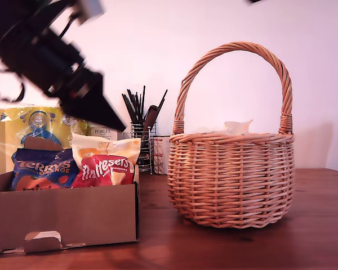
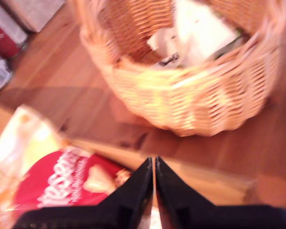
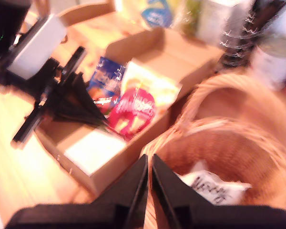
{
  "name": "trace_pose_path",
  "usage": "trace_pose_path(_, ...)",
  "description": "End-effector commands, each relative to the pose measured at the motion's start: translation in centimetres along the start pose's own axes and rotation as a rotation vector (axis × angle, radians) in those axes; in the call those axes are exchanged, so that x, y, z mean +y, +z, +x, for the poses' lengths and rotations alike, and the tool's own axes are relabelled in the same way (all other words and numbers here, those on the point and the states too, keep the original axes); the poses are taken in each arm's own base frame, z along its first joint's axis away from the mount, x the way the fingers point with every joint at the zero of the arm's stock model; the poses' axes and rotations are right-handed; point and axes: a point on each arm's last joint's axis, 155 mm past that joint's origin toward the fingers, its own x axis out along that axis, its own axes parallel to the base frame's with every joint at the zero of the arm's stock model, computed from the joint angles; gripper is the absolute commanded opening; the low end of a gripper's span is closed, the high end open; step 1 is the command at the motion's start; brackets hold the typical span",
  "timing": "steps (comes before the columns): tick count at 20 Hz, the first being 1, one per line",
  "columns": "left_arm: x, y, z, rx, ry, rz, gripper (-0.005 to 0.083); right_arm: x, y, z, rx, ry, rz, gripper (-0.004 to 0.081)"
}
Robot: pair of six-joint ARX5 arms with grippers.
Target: Move the bags of Easter eggs from the cardboard box on the left into the woven basket on the right side.
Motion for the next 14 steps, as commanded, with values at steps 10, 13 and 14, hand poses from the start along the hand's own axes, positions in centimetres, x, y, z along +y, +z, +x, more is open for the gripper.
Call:
trace_pose_path(10, 3.1, -3.2, 4.6, -0.003, 0.035, 0.274, 0.0785, 1.9, -3.5, 2.2, 0.004, 0.049, 0.041, -0.0013)
trace_pose_path(13, 3.8, -4.2, 6.0, 0.01, 0.065, 0.353, 0.0787, 2.0, -3.8, 2.2, 0.016, 0.053, 0.043, -0.0013)
trace_pose_path(14, 4.1, -4.5, 6.3, 0.02, 0.079, 0.354, 0.0787, 2.1, -3.8, 2.2, 0.018, 0.053, 0.043, -0.0013)
